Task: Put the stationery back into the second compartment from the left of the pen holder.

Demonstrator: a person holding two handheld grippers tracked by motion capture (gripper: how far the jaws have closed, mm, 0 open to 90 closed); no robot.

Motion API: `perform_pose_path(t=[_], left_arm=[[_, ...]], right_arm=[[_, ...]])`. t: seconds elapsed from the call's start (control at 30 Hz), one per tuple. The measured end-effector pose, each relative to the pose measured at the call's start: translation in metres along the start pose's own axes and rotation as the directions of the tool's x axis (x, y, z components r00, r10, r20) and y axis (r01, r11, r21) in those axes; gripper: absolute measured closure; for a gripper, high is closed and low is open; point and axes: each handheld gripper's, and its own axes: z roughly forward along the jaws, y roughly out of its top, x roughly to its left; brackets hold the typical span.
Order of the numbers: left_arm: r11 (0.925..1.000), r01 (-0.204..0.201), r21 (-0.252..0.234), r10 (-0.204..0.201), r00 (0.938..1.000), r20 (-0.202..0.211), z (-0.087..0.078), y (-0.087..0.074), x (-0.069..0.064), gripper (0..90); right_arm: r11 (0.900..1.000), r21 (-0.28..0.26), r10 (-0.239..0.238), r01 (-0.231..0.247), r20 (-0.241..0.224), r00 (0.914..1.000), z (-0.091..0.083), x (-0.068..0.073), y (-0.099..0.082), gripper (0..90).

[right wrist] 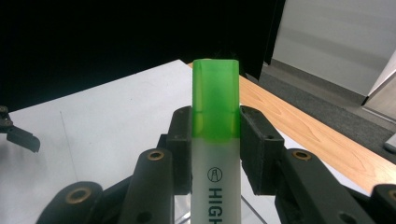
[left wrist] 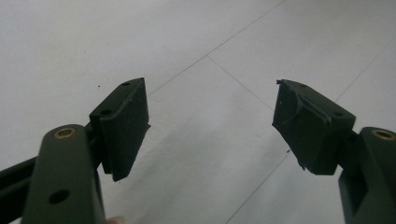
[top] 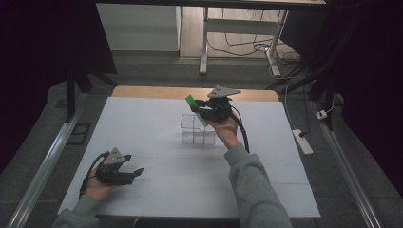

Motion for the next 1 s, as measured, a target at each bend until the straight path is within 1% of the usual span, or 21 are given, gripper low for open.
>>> perform_pose_path(t=[0.33, 0.4, 0.8, 0.87, 0.9, 0.97, 1.0], left_arm=[[1.0000, -0.003, 0.002, 0.003, 1.0000, -0.001, 0.000, 0.000, 0.000, 26.9], [1.0000, -0.002, 0.002, 0.002, 1.0000, -0.001, 0.000, 0.000, 0.000, 26.8], [1.0000, -0.003, 0.005, 0.003, 1.0000, -0.003, 0.000, 0.000, 0.000, 26.8], [1.0000, -0.004, 0.006, 0.004, 1.0000, -0.003, 0.000, 0.000, 0.000, 26.8], [1.0000, -0.004, 0.007, 0.004, 1.0000, -0.002, 0.001, 0.000, 0.000, 26.8], [1.0000, -0.004, 0.009, 0.004, 1.0000, -0.001, 0.001, 0.000, 0.000, 26.8], [0.9999, -0.004, 0.010, 0.004, 1.0000, -0.001, 0.001, 0.000, 0.000, 26.8]], right_arm=[[0.9995, -0.026, 0.019, -0.020, -0.011, 0.9997, 0.014, -0.002, -0.005, 66.6], [0.9995, -0.028, 0.015, -0.015, -0.013, 0.9998, 0.016, -0.002, -0.006, 66.6], [0.9992, -0.031, 0.027, -0.027, -0.022, 0.9994, 0.021, -0.003, -0.009, 66.5], [0.9992, -0.024, 0.033, -0.034, -0.016, 0.9993, 0.021, -0.004, -0.010, 65.8], [0.9993, -0.017, 0.034, -0.034, -0.002, 0.9994, 0.021, -0.004, -0.011, 63.1], [0.9978, -0.015, 0.064, -0.064, 0.002, 0.9979, 0.021, -0.006, -0.012, 54.8], [0.9974, -0.008, 0.072, -0.072, 0.009, 0.9973, 0.020, -0.007, -0.012, 53.2]])
